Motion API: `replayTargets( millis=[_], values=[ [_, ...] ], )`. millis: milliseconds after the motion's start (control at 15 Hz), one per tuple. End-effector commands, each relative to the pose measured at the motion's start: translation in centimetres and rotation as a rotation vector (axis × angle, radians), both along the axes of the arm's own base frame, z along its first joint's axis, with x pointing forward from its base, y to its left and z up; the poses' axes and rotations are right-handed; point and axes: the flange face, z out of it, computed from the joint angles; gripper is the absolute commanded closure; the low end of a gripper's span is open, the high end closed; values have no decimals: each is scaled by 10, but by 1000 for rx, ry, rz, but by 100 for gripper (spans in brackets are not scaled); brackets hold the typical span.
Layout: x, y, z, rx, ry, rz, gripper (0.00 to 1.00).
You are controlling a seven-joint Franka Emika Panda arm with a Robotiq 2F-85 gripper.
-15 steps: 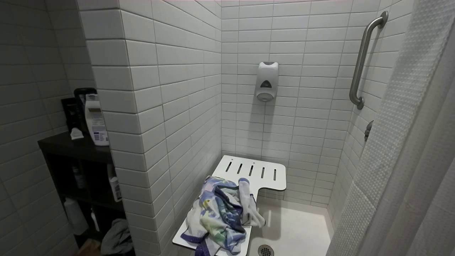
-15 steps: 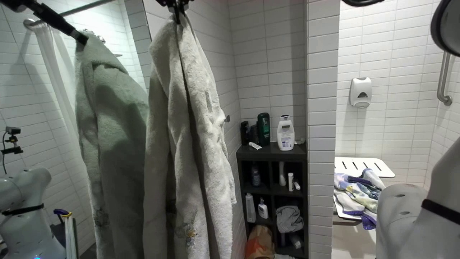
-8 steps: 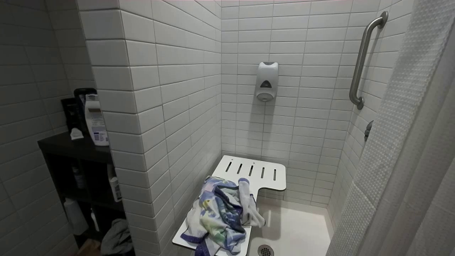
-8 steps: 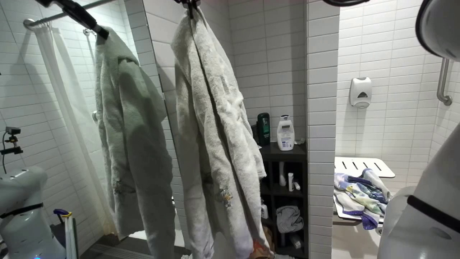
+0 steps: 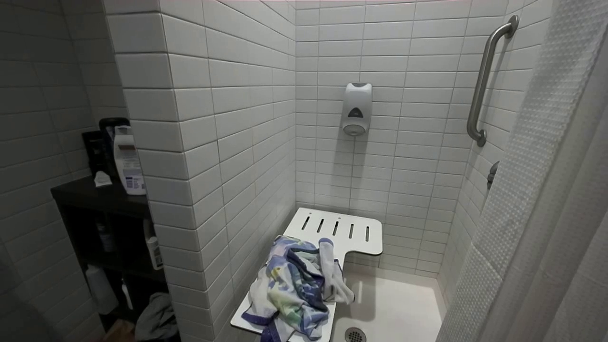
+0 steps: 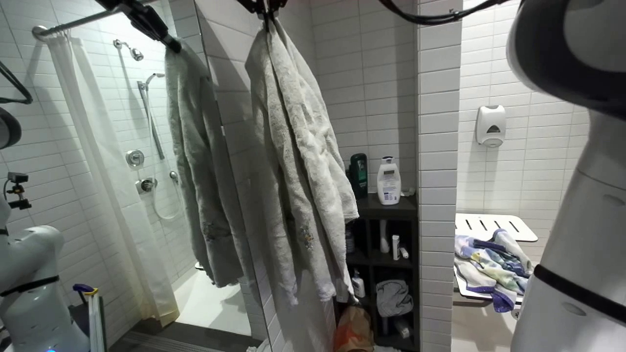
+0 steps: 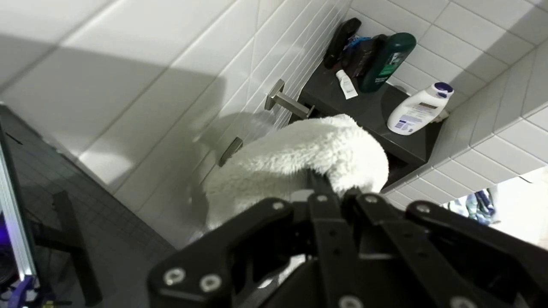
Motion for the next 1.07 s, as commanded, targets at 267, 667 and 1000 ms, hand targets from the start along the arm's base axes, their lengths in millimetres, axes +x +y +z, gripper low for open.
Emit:
replayTargets(
  millis=[267, 667, 1000],
  values=[
    [56, -26, 15, 168, 38, -28, 98],
    [82, -60, 17, 264, 60, -66, 98],
    [108, -72, -4, 345, 183, -67, 98]
  ],
)
